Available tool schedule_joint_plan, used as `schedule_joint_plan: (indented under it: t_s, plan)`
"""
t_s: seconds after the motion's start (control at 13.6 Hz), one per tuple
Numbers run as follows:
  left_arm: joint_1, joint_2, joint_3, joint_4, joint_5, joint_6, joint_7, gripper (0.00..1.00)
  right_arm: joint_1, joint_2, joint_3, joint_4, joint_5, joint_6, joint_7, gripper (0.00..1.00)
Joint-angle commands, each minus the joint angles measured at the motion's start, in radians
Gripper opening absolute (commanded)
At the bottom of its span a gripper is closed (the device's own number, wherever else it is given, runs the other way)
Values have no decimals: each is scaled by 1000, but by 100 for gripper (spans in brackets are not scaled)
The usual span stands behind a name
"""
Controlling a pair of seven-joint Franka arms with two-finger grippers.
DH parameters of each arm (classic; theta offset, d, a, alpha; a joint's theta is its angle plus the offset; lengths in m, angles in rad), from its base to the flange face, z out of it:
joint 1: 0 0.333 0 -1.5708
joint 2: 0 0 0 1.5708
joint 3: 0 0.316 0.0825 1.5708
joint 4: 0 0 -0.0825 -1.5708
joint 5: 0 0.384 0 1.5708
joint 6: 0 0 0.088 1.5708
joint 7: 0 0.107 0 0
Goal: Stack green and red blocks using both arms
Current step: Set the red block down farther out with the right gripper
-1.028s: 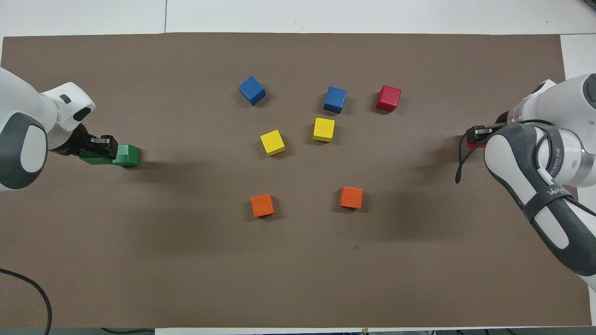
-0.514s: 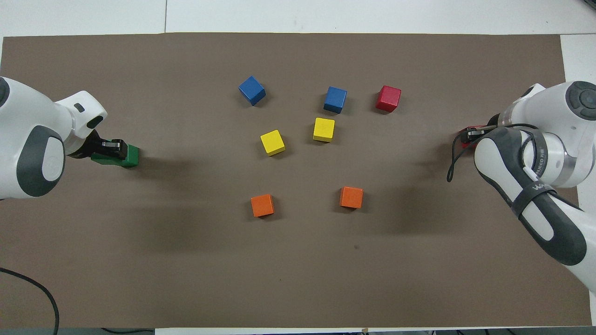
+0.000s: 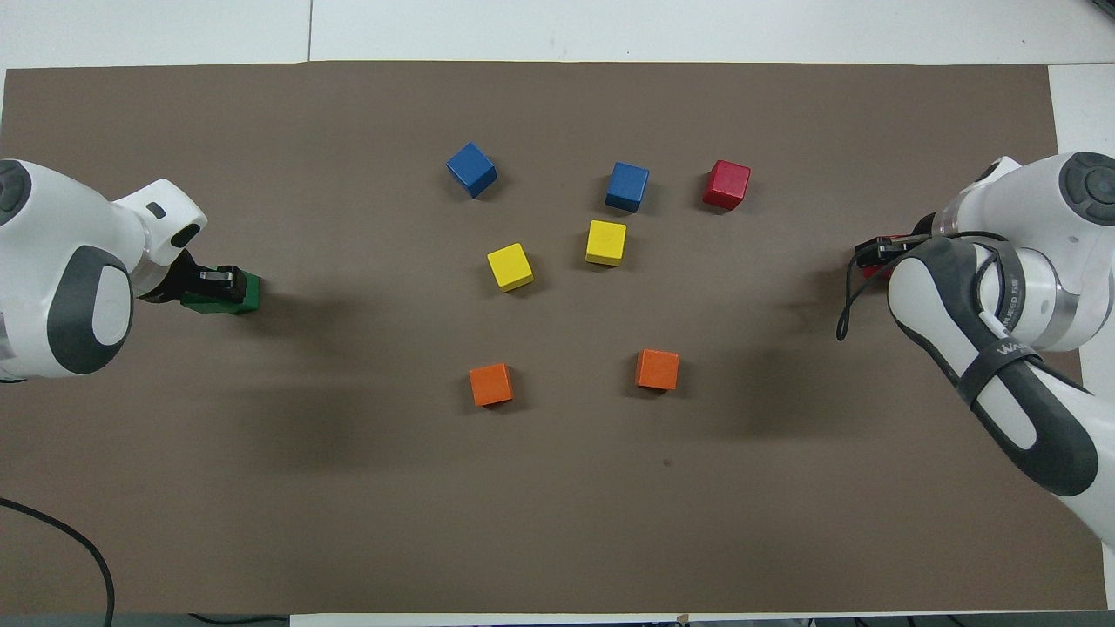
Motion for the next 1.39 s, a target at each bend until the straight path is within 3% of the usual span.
schedule_joint_plan:
  t_s: [0.0, 0.15, 0.37, 0.51, 0.81, 1.1, 1.32]
  plan:
    - [12, -3, -5, -22, -15, 39, -7, 0, -14, -15, 10, 2, 15, -8, -29, 100]
    - [12, -1, -5, -22, -15, 41, -5, 0, 2, -43, 9, 49, 0, -106, -26, 100]
    - [16, -1, -5, -21, -15, 41, -4, 0, 37, -43, 9, 245, -35, -354, 25, 100]
    - [23, -1, -5, -22, -15, 48, -2, 0, 66, -32, 9, 335, -65, -437, 98, 100]
    - [23, 16, -5, -22, -15, 61, -5, 0, 153, -5, 20, 349, -48, -384, 421, 100]
    - [12, 16, -5, -22, -15, 61, -7, 0, 194, 110, 45, 410, -31, -304, 630, 100]
    - [9, 17, -5, -24, -15, 65, -7, 36, 241, 230, 46, 530, -23, -278, 709, 100]
